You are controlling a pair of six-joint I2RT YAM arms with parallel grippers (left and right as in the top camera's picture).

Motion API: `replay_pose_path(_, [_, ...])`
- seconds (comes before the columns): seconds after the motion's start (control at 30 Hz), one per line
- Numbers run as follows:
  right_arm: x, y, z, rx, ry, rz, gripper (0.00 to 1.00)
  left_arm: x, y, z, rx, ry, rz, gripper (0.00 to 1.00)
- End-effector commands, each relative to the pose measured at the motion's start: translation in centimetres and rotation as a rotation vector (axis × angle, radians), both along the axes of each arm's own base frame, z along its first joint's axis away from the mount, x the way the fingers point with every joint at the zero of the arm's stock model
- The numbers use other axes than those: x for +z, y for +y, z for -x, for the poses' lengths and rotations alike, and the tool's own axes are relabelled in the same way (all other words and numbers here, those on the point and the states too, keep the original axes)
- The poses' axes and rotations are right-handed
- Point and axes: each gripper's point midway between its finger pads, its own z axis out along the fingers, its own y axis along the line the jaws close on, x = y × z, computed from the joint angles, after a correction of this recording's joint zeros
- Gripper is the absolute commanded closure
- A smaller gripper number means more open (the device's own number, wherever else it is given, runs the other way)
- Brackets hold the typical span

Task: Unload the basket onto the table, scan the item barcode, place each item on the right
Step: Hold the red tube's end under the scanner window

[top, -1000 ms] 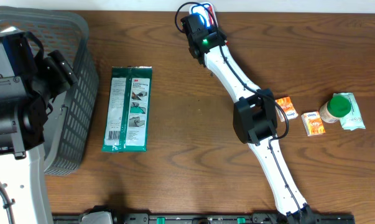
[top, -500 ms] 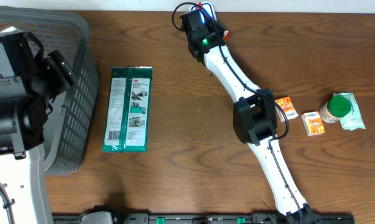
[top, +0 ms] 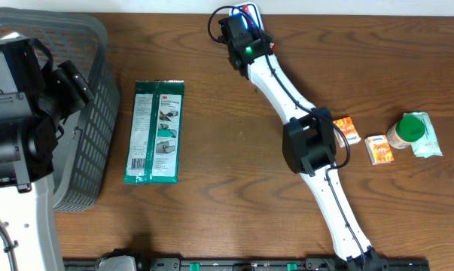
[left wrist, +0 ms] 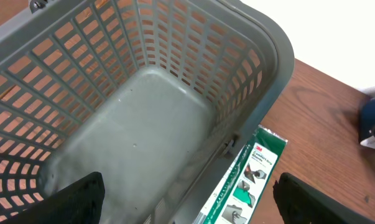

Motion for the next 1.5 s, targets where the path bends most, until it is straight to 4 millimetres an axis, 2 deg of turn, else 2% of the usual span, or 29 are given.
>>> replay_pose_path(0.0, [3.8, -0.1, -0.1, -0.012, -0.02, -0.174, 0.99, 0.3, 0.3, 0.1, 0.012, -0.007, -0.006, 0.12])
replay_pose_path(0.17, [1.9, -1.0, 0.9, -0.048, 0.08, -0.291, 0.99, 0.3, 0.3, 0.1, 0.012, -0.007, -0.006, 0.12])
replay_pose_path(0.3, [2.1, -2.4, 0.4, -0.138, 0.048, -0.366, 0.99, 0.3, 0.3, 0.1, 0.012, -0.007, -0.006, 0.12])
replay_pose_path(0.57, [2.0, -2.2, 0.6, -0.12, 0.075, -0.386, 0.99, 0.3, 0.3, 0.1, 0.012, -0.007, -0.006, 0.12])
replay_pose_path(0.7, [2.9, -1.8, 0.3, -0.104, 0.058, -0.412, 0.99, 0.3, 0.3, 0.1, 0.012, -0.007, -0.006, 0.12])
replay_pose_path(0.87, [6.6, 0.7, 0.3, 0.007, 0.067, -0.58, 0.99, 0.3, 0.3, 0.1, 0.012, -0.007, -0.006, 0.12])
replay_pose_path(1.03, [9.1, 1.7, 0.6, 0.05, 0.069, -0.683, 0.99, 0.3, 0.3, 0.1, 0.012, -0.007, -0.006, 0.12])
replay_pose_path(1.17, [8.8, 1.6, 0.8, 0.037, 0.089, -0.718, 0.99, 0.3, 0.3, 0.1, 0.012, -0.007, -0.006, 0.12])
replay_pose_path(1.27, [8.7, 0.6, 0.5, -0.013, 0.093, -0.768, 0.99, 0.3, 0.3, 0.1, 0.012, -0.007, -0.006, 0.12])
replay_pose_path(1.47, [7.6, -1.4, 0.6, -0.075, 0.096, -0.711, 0.99, 0.3, 0.3, 0.1, 0.012, -0.007, -0.006, 0.12])
